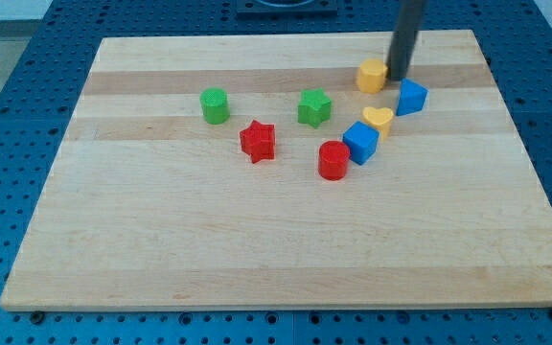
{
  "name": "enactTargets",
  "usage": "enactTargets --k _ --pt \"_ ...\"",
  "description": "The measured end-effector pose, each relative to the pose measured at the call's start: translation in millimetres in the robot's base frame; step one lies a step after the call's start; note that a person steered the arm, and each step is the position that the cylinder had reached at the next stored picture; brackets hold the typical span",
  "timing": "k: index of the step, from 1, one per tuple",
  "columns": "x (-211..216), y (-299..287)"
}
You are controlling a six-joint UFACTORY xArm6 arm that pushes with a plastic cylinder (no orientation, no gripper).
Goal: Push the yellow hexagon towards the center
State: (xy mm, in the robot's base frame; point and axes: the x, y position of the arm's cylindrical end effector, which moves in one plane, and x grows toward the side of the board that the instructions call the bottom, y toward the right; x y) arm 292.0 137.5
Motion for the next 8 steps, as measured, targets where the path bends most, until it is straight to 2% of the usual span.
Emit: enactTargets --k 2,3,5,7,8 --pt "0.0 -70.7" --pt "-0.6 -86.8" --pt "14.6 -68.2" --pt "22.7 -127.5" --pt "21.3 -128.6"
